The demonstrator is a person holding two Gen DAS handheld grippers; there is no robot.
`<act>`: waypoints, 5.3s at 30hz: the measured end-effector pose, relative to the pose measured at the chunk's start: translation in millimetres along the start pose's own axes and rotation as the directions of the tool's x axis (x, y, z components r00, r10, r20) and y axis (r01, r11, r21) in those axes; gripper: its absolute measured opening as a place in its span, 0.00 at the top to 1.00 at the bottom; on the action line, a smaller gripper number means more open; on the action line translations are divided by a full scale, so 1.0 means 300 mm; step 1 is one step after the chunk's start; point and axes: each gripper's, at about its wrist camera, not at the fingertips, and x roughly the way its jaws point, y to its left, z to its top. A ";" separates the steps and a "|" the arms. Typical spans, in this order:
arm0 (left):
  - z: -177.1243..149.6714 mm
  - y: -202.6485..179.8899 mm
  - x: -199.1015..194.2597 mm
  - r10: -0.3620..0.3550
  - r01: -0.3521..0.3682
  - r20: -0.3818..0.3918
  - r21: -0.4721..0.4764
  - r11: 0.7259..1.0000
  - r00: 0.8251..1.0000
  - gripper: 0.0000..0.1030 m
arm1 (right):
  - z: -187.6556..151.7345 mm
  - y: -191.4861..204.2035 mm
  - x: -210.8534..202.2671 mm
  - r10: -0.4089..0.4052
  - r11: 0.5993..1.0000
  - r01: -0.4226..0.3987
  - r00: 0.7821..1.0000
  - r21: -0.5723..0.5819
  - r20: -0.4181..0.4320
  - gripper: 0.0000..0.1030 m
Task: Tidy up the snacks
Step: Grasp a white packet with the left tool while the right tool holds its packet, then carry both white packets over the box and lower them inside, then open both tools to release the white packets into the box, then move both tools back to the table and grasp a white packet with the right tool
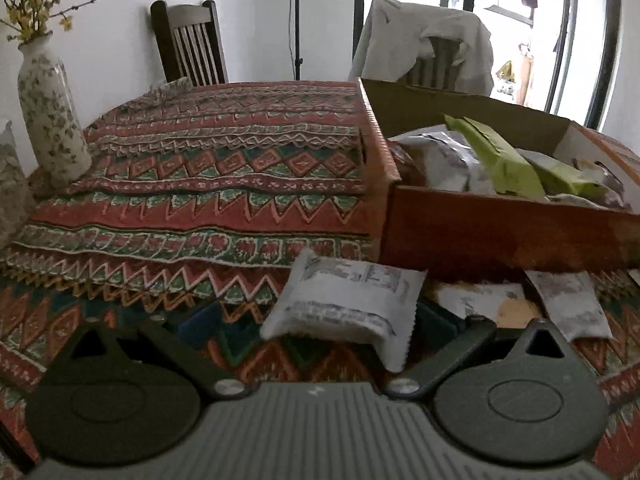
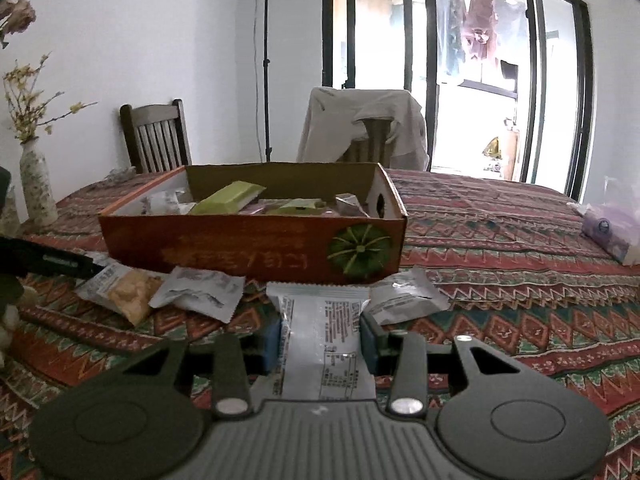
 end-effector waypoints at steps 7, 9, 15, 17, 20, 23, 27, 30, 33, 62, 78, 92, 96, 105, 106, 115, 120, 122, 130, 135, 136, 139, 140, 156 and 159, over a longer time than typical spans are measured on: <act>0.007 0.018 0.011 -0.014 0.015 0.030 -0.030 0.999 0.999 0.26 | -0.011 -0.017 0.009 0.004 1.000 -0.004 1.000 0.016 -0.004 0.61; 0.005 0.015 0.001 0.001 -0.001 0.039 -0.014 1.000 0.999 0.37 | -0.015 -0.017 0.009 0.005 1.000 -0.005 1.000 0.019 -0.006 0.61; -0.014 0.024 -0.036 0.009 -0.007 0.074 -0.027 1.000 0.997 0.57 | -0.026 -0.019 0.004 0.015 1.000 -0.015 1.000 0.020 -0.007 0.61; -0.020 0.027 -0.056 0.017 -0.015 0.092 -0.025 1.000 0.996 0.58 | -0.024 -0.021 0.005 0.016 1.000 -0.015 1.000 0.020 -0.005 0.61; -0.025 0.033 -0.093 0.021 -0.017 0.124 -0.031 0.999 0.992 0.58 | -0.021 -0.021 0.002 0.015 1.000 -0.015 1.000 0.017 0.002 0.61; -0.025 0.037 -0.148 0.022 -0.017 0.170 -0.036 0.999 0.985 0.58 | -0.015 -0.017 -0.003 0.017 1.000 -0.017 1.000 0.013 0.013 0.61; -0.003 0.031 -0.228 0.007 0.002 0.235 -0.042 0.999 0.972 0.58 | 0.010 -0.008 -0.004 0.019 1.000 -0.019 0.999 -0.004 0.040 0.61; 0.027 0.009 -0.276 -0.019 0.029 0.275 -0.032 0.999 0.961 0.58 | 0.047 0.002 -0.004 0.025 1.000 -0.024 0.997 -0.018 0.077 0.61; 0.059 -0.026 -0.300 -0.032 0.042 0.305 -0.024 0.999 0.952 0.58 | 0.093 0.017 0.002 0.033 0.999 -0.029 0.993 -0.037 0.117 0.61; 0.276 -0.284 -0.016 0.020 0.023 0.353 -0.117 0.993 0.935 0.58 | 0.359 0.053 0.448 0.071 0.997 -0.072 0.977 0.001 0.201 0.61; 0.228 -0.290 -0.009 0.000 0.037 0.411 -0.084 0.996 0.912 0.19 | 0.318 0.030 0.466 0.089 0.996 -0.093 0.983 0.012 0.160 0.09; 0.212 -0.280 -0.006 0.035 0.021 0.422 -0.130 0.991 0.906 0.00 | 0.323 0.025 0.460 0.054 0.998 -0.058 0.985 0.017 0.162 0.00; 0.209 -0.278 -0.010 0.038 0.023 0.426 -0.138 0.990 0.904 0.00 | 0.324 0.028 0.460 0.052 0.998 -0.054 0.986 0.011 0.160 0.00; 0.245 -0.272 -0.064 0.065 0.028 0.421 -0.212 0.977 0.905 0.00 | 0.344 0.034 0.471 0.063 0.998 -0.062 0.988 -0.014 0.141 0.00; 0.249 -0.270 -0.076 0.065 0.031 0.419 -0.217 0.976 0.905 0.00 | 0.348 0.037 0.469 0.060 0.998 -0.058 0.989 -0.018 0.135 0.00; 0.215 -0.241 -0.168 0.054 0.036 0.411 -0.208 0.978 0.910 0.00 | 0.377 -0.002 0.358 0.043 0.999 -0.042 0.989 -0.012 0.145 0.00; 0.166 -0.219 -0.208 0.067 0.012 0.403 -0.190 0.982 0.913 0.00 | 0.354 -0.070 0.318 0.070 0.997 -0.073 0.993 0.024 0.099 0.00; 0.144 -0.205 -0.219 0.070 0.005 0.390 -0.188 0.982 0.918 0.00 | 0.344 -0.095 0.310 0.070 0.997 -0.072 0.995 0.029 0.077 0.00; 0.058 -0.145 -0.231 0.073 -0.017 0.330 -0.167 0.986 0.941 0.00 | 0.270 -0.187 0.242 0.046 0.998 -0.047 0.998 0.032 0.032 0.00; 0.009 -0.104 -0.228 0.057 -0.012 0.270 -0.165 0.986 0.961 0.00 | 0.217 -0.243 0.237 0.009 1.000 -0.008 0.999 0.007 -0.044 0.00; -0.004 -0.096 -0.227 0.052 -0.010 0.256 -0.162 0.987 0.965 0.00 | 0.203 -0.255 0.236 -0.002 1.000 0.002 0.998 0.003 -0.059 0.00; -0.033 -0.076 -0.219 0.032 0.004 0.227 -0.158 0.987 0.973 0.00 | 0.164 -0.296 0.229 -0.022 1.000 0.023 0.996 0.005 -0.087 0.00; -0.045 -0.069 -0.212 0.026 0.009 0.217 -0.161 0.987 0.976 0.00 | 0.154 -0.310 0.226 -0.025 1.000 0.027 0.995 0.012 -0.095 0.00; -0.101 -0.029 -0.186 0.005 0.043 0.239 -0.193 0.980 0.971 0.00 | 0.112 -0.239 0.318 0.029 0.999 -0.031 0.985 -0.010 -0.169 0.00; -0.103 -0.021 -0.183 0.002 0.047 0.234 -0.204 0.978 0.972 0.00 | 0.113 -0.215 0.374 0.017 0.999 -0.025 0.978 -0.034 -0.207 0.00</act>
